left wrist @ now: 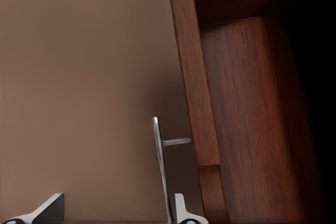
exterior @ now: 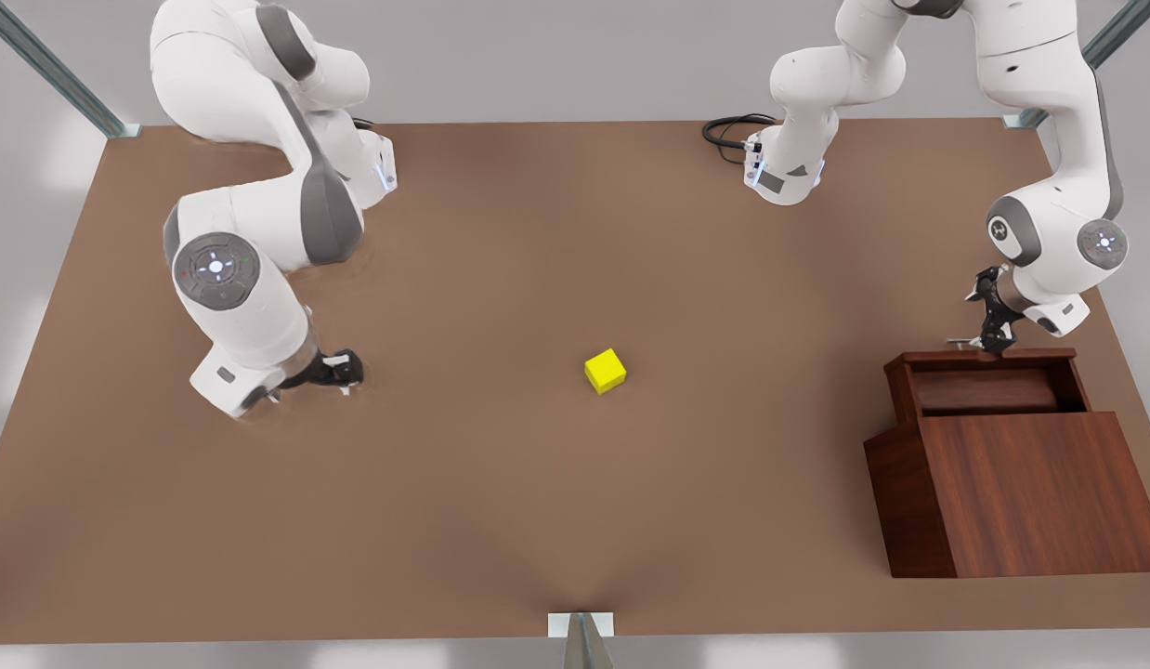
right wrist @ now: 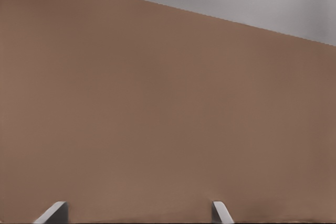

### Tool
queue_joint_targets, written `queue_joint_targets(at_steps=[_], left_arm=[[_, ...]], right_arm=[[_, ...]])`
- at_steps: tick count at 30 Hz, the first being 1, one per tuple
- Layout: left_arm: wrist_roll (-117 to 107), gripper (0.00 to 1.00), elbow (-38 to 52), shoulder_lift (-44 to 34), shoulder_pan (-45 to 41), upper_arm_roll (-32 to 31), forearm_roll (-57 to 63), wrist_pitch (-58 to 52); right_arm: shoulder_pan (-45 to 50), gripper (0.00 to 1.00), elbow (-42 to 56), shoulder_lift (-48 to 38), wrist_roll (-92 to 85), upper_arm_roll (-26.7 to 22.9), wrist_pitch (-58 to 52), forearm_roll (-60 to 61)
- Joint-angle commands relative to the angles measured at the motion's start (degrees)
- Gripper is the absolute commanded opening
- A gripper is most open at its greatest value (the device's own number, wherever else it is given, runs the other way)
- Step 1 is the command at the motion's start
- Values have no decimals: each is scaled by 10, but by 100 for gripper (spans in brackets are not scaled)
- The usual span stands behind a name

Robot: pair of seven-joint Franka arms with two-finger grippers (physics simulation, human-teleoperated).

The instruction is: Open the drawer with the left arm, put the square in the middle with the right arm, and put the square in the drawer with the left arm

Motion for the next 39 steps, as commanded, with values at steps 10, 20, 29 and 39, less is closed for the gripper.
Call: queue_joint_targets(at_steps=[10,20,29,39], left_arm=[[-1,100,0,-6,0,0,0,-27],[-25,100,11,-29,-1,-8,-2,-98],[295,100,409,81,-13,-508,-29,-353],[677,100,486,315,-208,-511,91,-145]], right_arm=[[30,100,-172,-137,-82,-164,21,98],[36,100,-175,-112,-82,-158,55,95],[36,100,-174,-107,-82,-157,56,97],[35,100,-174,-103,-82,-158,56,97]])
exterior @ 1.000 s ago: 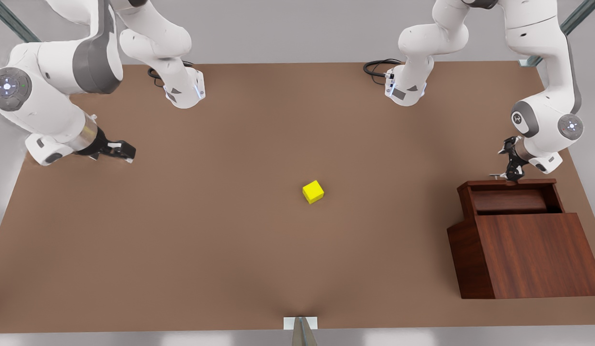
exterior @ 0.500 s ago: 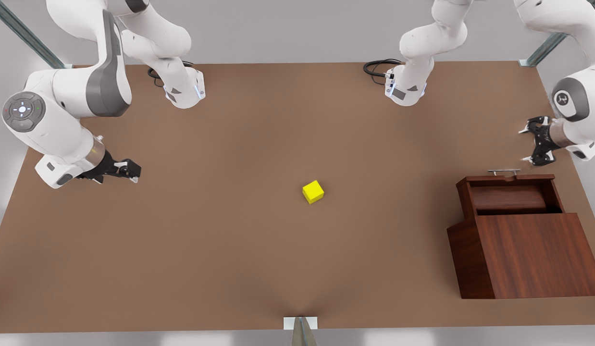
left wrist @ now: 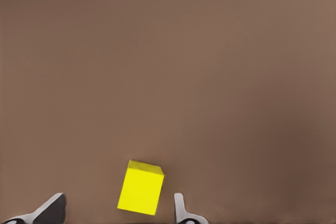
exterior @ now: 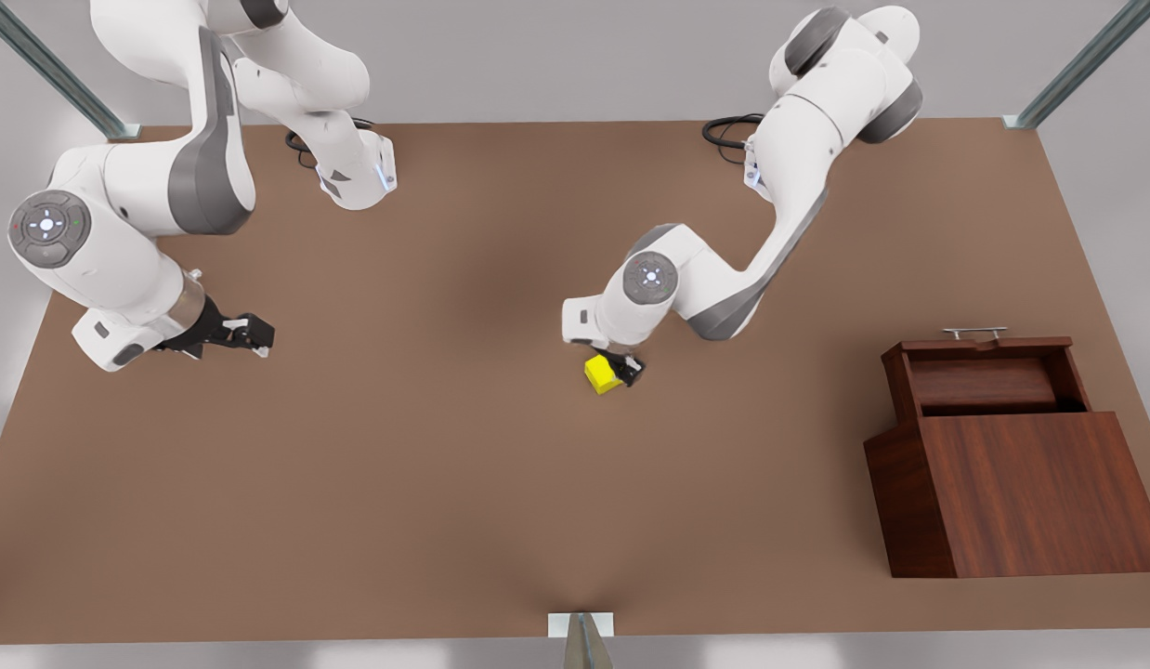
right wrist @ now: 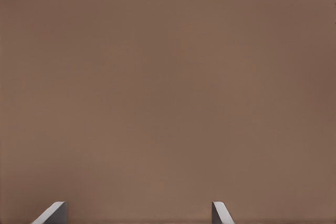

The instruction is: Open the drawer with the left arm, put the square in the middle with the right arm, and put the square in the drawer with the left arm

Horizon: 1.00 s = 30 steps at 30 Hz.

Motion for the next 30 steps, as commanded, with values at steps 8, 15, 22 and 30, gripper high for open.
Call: queue_joint_targets(at_steps=[8,15,22,30], left_arm=[[31,100,-102,25,-22,35,34,129],[32,100,-157,28,-30,56,34,171],[33,100,-171,37,-33,61,35,195],[33,100,-171,64,-47,81,36,231]], right_arm=[[0,100,0,3,0,-1,0,1],[1,100,1,4,0,0,0,2],[1,100,0,8,0,-1,7,2],[1,100,-1,9,0,-1,8,2]])
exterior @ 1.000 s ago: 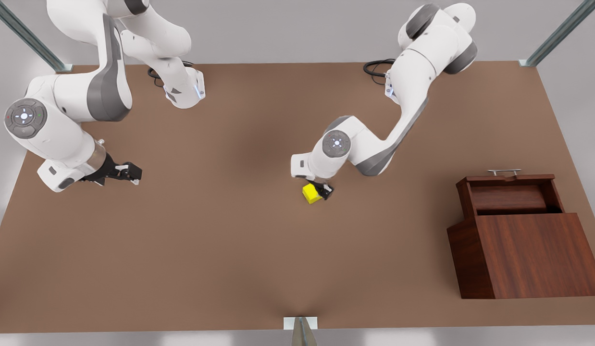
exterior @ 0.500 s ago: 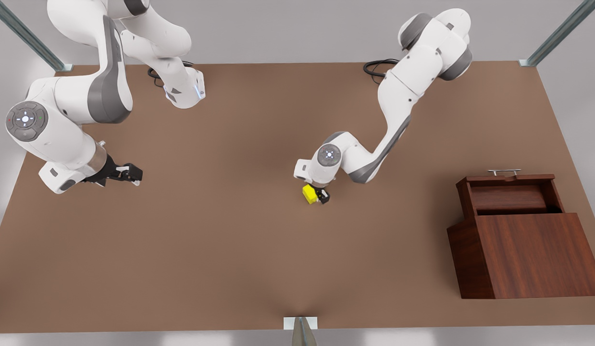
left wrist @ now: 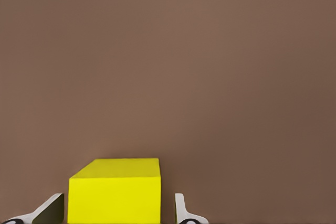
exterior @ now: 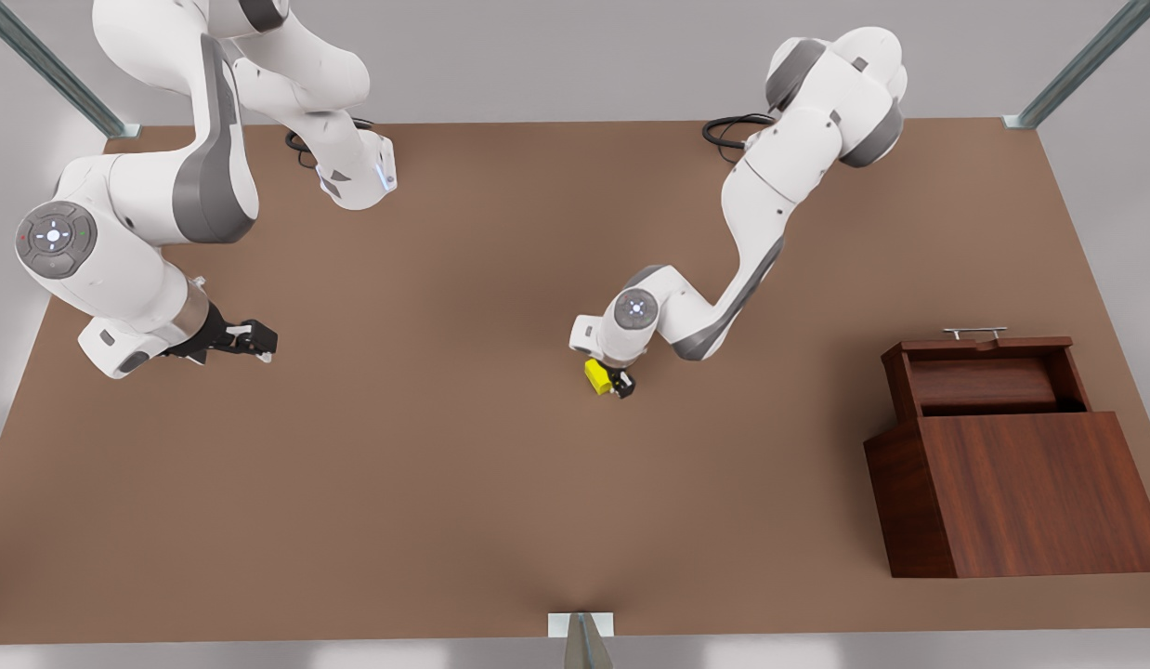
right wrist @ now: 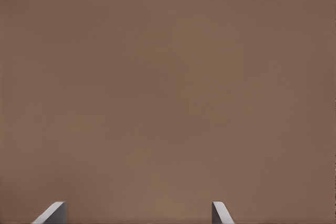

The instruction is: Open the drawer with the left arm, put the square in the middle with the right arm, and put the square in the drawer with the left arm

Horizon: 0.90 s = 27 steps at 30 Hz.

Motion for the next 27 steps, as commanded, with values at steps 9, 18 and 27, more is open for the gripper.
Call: queue_joint_targets(at_steps=[9,18,27], left_arm=[[2,90,0,17,-1,1,1,8],[-1,63,1,15,-7,13,0,7],[-1,61,1,10,1,12,-1,5]], right_arm=[[-1,100,1,4,0,0,0,1],[0,100,1,5,0,0,9,1],[-4,100,1,9,-1,0,9,0]])
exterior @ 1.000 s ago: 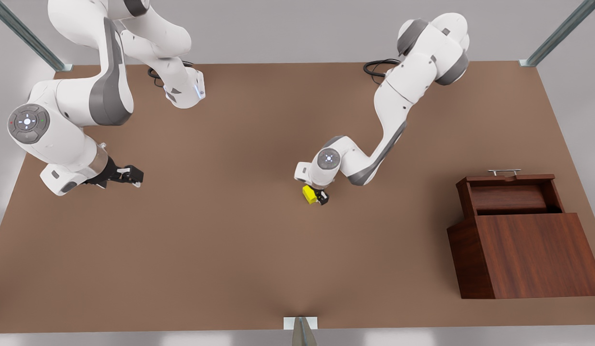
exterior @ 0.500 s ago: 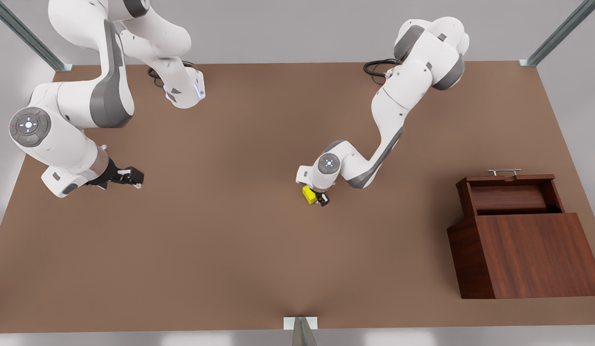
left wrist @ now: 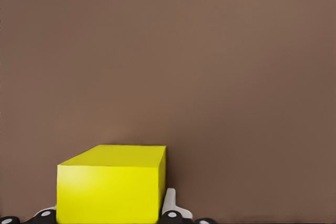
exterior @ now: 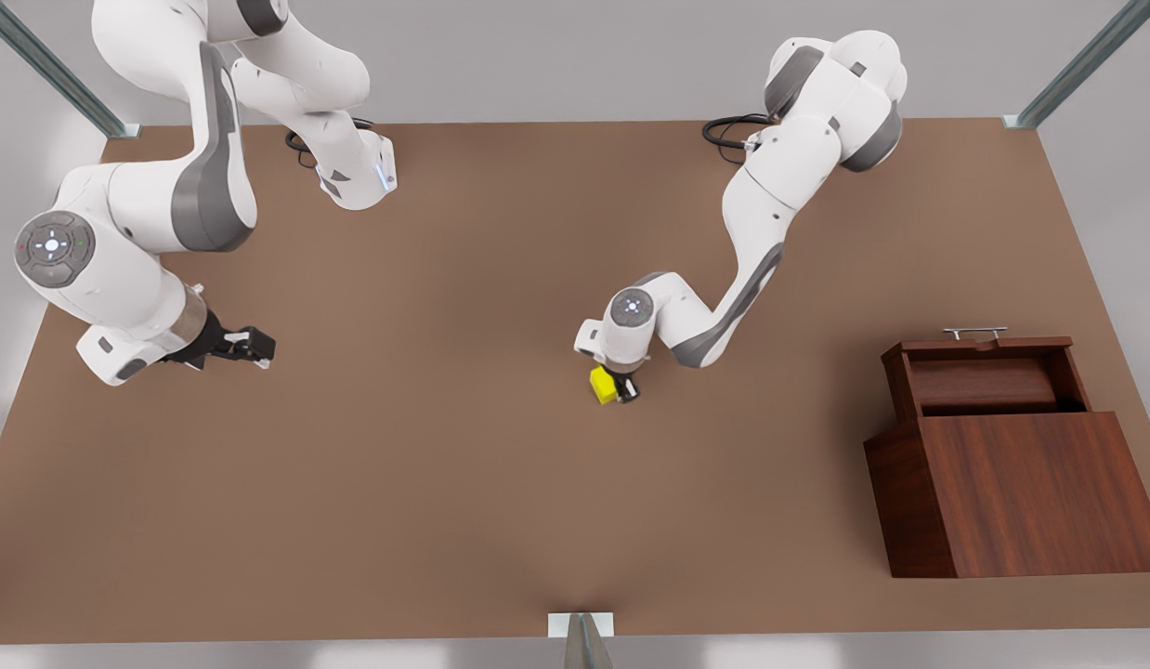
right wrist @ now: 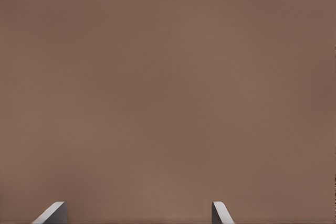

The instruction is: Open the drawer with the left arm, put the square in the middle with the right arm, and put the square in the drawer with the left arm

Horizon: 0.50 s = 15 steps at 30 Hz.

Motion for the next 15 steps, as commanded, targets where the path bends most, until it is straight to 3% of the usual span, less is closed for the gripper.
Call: queue_joint_targets(at_steps=[1,9,12,15], left_arm=[[3,59,0,-1,0,0,-99,-1],[0,59,0,-28,6,0,-103,-19],[-77,60,1,-151,6,35,-151,-204],[-149,60,1,-246,25,133,-195,-315]], right_arm=[[0,100,0,0,0,0,0,0],[-1,100,1,3,-1,-2,0,2],[-1,100,1,3,-1,-2,0,2],[-1,100,1,3,-1,-2,0,3]])
